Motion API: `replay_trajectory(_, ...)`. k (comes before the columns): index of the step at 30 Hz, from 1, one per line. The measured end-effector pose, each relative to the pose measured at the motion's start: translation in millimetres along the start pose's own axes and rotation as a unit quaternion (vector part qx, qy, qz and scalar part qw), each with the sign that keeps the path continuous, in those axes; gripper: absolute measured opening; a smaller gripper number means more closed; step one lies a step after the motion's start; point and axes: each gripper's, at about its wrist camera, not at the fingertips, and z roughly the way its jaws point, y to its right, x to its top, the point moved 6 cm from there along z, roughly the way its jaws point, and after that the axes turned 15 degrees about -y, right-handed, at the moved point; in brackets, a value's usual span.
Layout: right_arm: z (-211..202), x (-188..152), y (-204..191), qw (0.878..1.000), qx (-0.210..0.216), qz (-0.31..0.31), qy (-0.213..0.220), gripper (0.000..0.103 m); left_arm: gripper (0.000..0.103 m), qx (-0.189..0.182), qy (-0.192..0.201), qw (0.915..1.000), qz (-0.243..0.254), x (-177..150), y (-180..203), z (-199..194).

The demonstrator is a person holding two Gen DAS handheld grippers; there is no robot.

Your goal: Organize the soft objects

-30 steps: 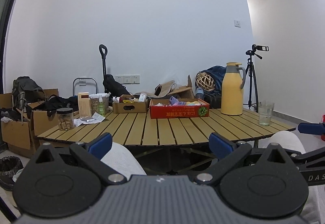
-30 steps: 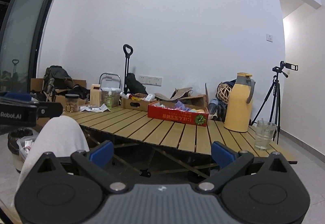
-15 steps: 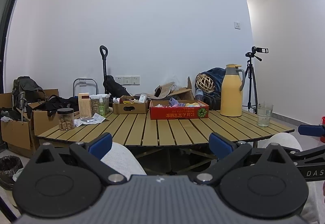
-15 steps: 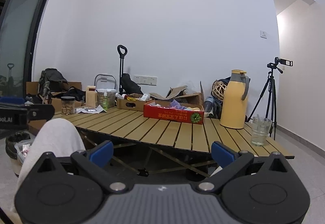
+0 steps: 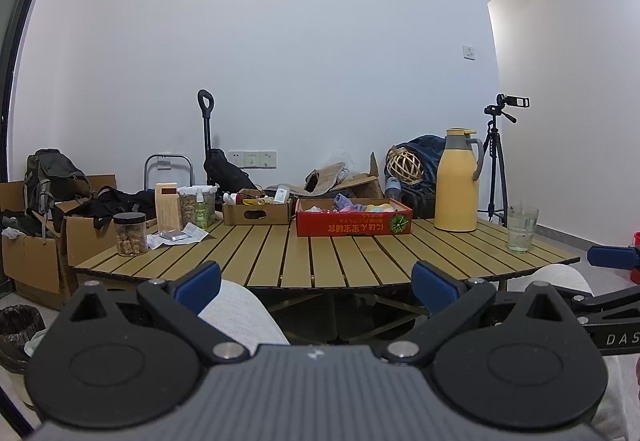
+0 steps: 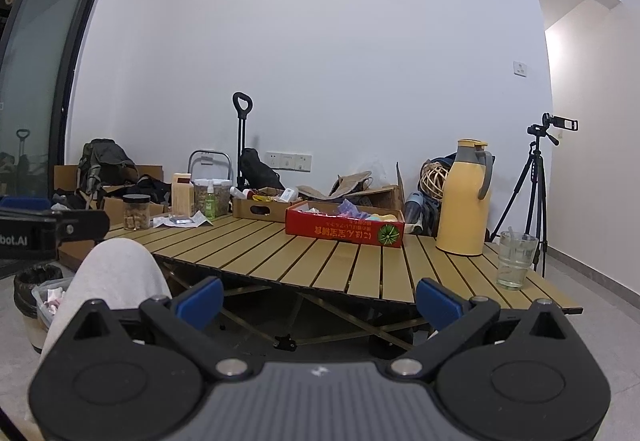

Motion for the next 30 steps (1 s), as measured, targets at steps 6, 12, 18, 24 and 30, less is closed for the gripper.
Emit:
replay_trajectory(6,0.8,-0.5,0.0,1.0,0.0,0.002,0.002,0.103,0.103,-0.001,-0.001,1.0,0.0,-0.5,0.0,0.6)
replay_trajectory(12,1.4,0.0,-2.9,1.0,0.004,-0.002,0.001,0.103,0.103,-0.001,0.0,1.0,0.0,0.9,-0.4,0.3)
replay_trajectory(18,-1.2,0.6,-3.5,1.0,0.001,-0.003,0.007,0.103,0.103,-0.001,0.001,1.0,0.0,2.7,2.7,-0.2)
replay_trajectory(24,-1.5,1.5,-2.0,1.0,0.003,0.0,0.009,0.103,0.103,-0.009,0.0,1.0,-0.003,2.9,4.2,0.1)
replay_trajectory(30,-1.0,1.4,-4.2,1.0,0.003,-0.003,0.007,0.103,0.103,-0.009,0.0,0.9999,-0.007,3.3,5.7,2.3)
